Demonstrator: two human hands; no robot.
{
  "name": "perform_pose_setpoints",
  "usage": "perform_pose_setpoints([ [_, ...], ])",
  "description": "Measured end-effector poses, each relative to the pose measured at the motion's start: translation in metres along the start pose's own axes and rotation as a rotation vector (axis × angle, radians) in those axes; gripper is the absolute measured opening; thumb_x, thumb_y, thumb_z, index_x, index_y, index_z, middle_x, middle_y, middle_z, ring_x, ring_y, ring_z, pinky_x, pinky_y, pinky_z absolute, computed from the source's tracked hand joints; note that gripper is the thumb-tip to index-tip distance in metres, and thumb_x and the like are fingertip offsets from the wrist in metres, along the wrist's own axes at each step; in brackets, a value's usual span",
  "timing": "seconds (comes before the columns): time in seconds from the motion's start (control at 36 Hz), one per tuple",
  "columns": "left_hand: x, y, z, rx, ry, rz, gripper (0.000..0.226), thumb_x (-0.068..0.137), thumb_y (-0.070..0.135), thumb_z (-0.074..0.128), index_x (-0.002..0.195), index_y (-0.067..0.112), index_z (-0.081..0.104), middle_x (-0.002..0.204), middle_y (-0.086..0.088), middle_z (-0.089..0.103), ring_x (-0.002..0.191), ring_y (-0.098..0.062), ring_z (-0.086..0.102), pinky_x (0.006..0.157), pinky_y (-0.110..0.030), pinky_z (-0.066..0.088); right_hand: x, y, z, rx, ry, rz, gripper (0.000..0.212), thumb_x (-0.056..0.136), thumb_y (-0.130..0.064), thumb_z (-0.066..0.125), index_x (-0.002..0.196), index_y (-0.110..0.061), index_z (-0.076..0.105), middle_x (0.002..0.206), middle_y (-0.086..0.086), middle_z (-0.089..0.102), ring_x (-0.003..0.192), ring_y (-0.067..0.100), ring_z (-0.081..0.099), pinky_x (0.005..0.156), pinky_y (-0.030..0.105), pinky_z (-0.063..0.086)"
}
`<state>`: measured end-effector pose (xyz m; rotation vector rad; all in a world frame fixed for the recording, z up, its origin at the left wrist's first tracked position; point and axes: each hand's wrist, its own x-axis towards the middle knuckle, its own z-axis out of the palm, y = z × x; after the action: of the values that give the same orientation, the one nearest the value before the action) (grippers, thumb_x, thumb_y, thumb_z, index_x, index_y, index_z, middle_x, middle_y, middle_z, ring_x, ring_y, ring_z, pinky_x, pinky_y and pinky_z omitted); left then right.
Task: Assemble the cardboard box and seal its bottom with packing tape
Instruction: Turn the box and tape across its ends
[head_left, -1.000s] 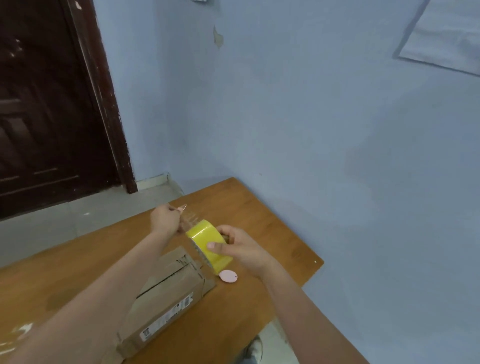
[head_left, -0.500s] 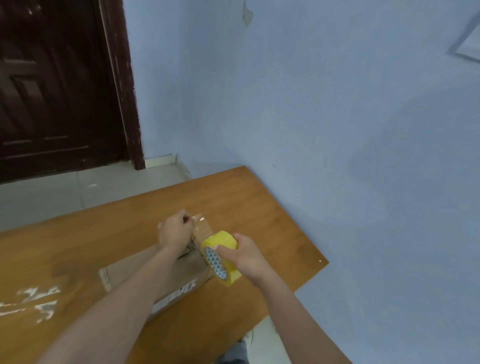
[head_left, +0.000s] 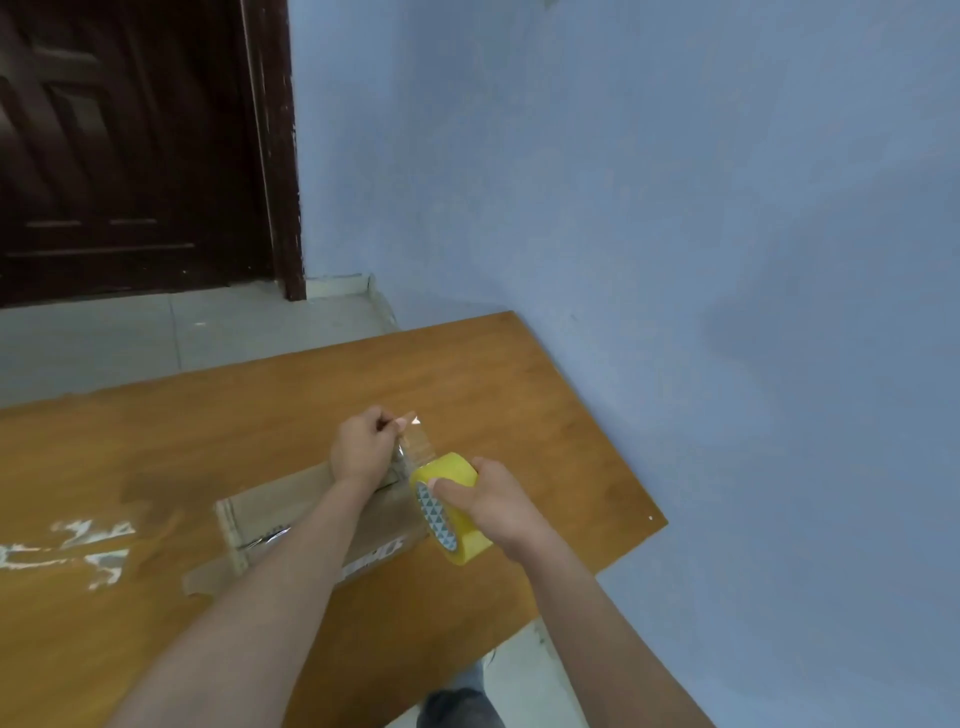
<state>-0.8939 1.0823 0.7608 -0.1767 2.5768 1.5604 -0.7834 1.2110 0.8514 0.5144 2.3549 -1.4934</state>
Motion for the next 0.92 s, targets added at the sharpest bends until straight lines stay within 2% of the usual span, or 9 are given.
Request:
perform_pose_setpoints([
  [0.08,-0.002,0.0,-0.001,0.002,-0.006,0.001,0.014,0.086,0.024,0.064,0.078,0.014,0.067,0.072,-0.001,0.063,0.072,-0.025,0.057,0.061,-0.031,0.039,0.002,-0.003,0.0,-0.016,-0.004,0.018,0.034,0.084,-0.032,0.068,0.101,-0.003,0.063,0.078,0.0,0.061,0.066,0.014,0.057,0.058,0.026,0.043],
  [0.19,-0.003,0.001,-0.002,-0.01,-0.007,0.006,0.014,0.087,0.022,0.062,0.076,0.014,0.066,0.074,-0.004,0.065,0.071,-0.025,0.058,0.063,-0.033,0.045,0.005,-0.008,-0.002,-0.065,-0.005,0.063,0.031,0.083,-0.038,0.067,0.098,-0.012,0.059,0.082,-0.001,0.064,0.065,0.01,0.061,0.055,0.022,0.045],
  [0.31,-0.004,0.001,-0.001,-0.009,-0.001,0.009,0.016,0.088,0.024,0.061,0.075,0.016,0.064,0.074,-0.003,0.066,0.067,-0.02,0.056,0.057,-0.029,0.04,0.01,-0.013,-0.004,-0.122,0.021,0.109,0.043,0.082,-0.044,0.065,0.101,-0.006,0.055,0.097,0.007,0.06,0.083,0.02,0.06,0.068,0.031,0.044],
  [0.42,-0.002,0.001,-0.004,-0.08,0.022,-0.009,0.016,0.089,0.021,0.06,0.079,0.01,0.065,0.075,-0.008,0.067,0.073,-0.029,0.063,0.068,-0.042,0.054,0.012,-0.018,-0.007,-0.15,-0.01,0.2,0.076,0.083,-0.048,0.063,0.136,0.001,0.039,0.123,0.01,0.055,0.108,0.026,0.057,0.076,0.03,0.044],
  [0.53,-0.002,0.0,-0.003,-0.036,-0.006,0.023,0.017,0.09,0.023,0.061,0.079,0.011,0.066,0.074,-0.007,0.068,0.071,-0.027,0.063,0.067,-0.04,0.054,0.009,-0.016,-0.007,-0.179,-0.016,0.226,0.077,0.083,-0.047,0.062,0.137,0.0,0.035,0.104,0.002,0.055,0.09,0.017,0.057,0.065,0.027,0.044],
  [0.64,-0.003,0.001,-0.003,-0.013,0.008,0.019,0.016,0.09,0.023,0.06,0.08,0.012,0.066,0.076,-0.007,0.067,0.072,-0.026,0.061,0.068,-0.037,0.051,0.009,-0.019,-0.004,-0.245,-0.057,0.242,0.081,0.084,-0.047,0.062,0.142,0.001,0.031,0.133,0.013,0.05,0.116,0.027,0.052,0.079,0.032,0.042],
  [0.72,-0.002,0.001,-0.004,-0.017,0.018,0.007,0.015,0.09,0.022,0.06,0.081,0.012,0.067,0.078,-0.007,0.068,0.075,-0.027,0.061,0.07,-0.037,0.052,0.009,-0.019,-0.001,-0.288,-0.091,0.268,0.08,0.084,-0.046,0.062,0.142,0.0,0.03,0.138,0.015,0.047,0.122,0.03,0.049,0.084,0.035,0.043],
  [0.83,-0.004,0.001,-0.002,0.009,0.007,0.021,0.016,0.091,0.023,0.059,0.081,0.013,0.066,0.074,-0.006,0.067,0.072,-0.027,0.062,0.066,-0.038,0.053,0.012,-0.016,-0.005,-0.331,-0.109,0.285,0.077,0.085,-0.046,0.06,0.138,0.003,0.035,0.128,0.015,0.052,0.111,0.028,0.053,0.08,0.034,0.044],
  [0.92,-0.004,0.001,-0.001,-0.011,-0.001,0.016,0.014,0.09,0.022,0.06,0.079,0.014,0.064,0.073,-0.005,0.066,0.07,-0.026,0.062,0.065,-0.036,0.051,0.015,-0.015,-0.008,-0.356,-0.121,0.293,0.08,0.085,-0.047,0.059,0.141,0.002,0.03,0.137,0.016,0.046,0.12,0.03,0.049,0.085,0.035,0.043],
])
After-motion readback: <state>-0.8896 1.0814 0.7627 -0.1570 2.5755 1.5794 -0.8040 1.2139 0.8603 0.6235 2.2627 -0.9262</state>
